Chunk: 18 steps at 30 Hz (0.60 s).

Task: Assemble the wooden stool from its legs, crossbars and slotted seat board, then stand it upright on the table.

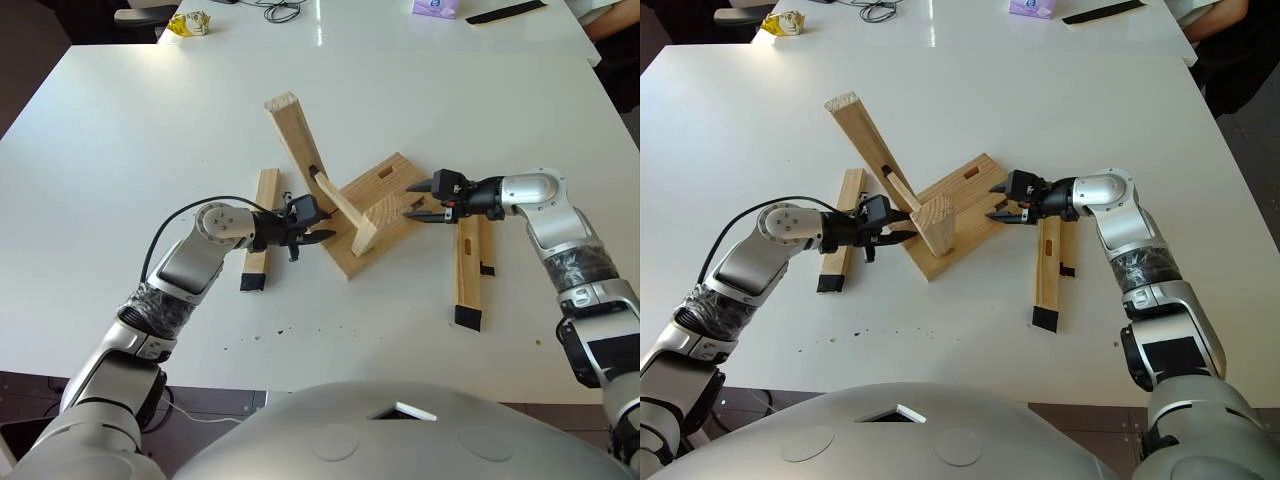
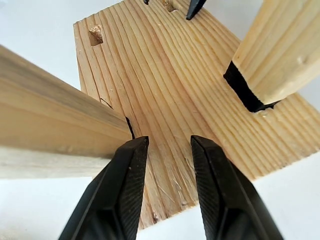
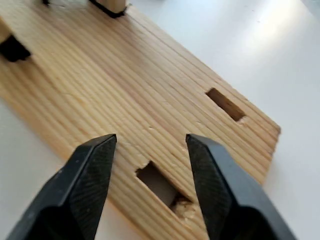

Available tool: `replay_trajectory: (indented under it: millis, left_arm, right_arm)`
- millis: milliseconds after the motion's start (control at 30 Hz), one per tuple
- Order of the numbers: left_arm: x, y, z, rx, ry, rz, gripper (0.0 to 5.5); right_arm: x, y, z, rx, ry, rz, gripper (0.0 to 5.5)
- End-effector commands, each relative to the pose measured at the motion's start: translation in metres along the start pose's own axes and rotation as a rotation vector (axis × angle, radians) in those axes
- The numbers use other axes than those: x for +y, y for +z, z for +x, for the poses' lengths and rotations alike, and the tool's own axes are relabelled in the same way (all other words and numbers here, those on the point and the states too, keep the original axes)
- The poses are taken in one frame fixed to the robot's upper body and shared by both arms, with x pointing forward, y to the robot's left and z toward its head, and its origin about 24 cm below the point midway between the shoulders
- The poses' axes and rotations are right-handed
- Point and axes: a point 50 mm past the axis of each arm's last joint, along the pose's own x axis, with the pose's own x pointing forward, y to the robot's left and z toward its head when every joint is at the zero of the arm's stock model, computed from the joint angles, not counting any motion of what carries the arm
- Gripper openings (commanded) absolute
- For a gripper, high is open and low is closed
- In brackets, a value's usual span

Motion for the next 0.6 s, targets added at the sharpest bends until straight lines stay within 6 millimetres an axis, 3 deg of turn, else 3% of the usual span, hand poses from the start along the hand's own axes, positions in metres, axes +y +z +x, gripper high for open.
replay_trajectory:
  millis: [33,200,333,500,600]
  left_arm:
    - [0.013,-0.024,0.0,0.109,0.025,0.003,1.57]
    - [0.03,-0.017,0.016,0.059,0.037,0.084,1.57]
    - [0.048,-0.005,0.022,-0.008,0.078,0.115,1.57]
    - [0.073,0.016,-0.008,-0.103,0.174,0.158,1.57]
    - [0.084,0.025,-0.028,-0.126,0.233,0.183,1.57]
  right_arm:
    - [0.017,-0.002,-0.002,0.029,0.08,0.011,2.59]
    - [0.029,-0.002,0.0,0.045,0.136,0.021,2.59]
    - [0.035,0.013,0.005,-0.017,0.164,0.065,2.59]
    - [0.012,0.036,-0.006,-0.102,0.094,0.145,2.59]
    - [-0.011,0.037,-0.022,-0.102,0.003,0.177,2.59]
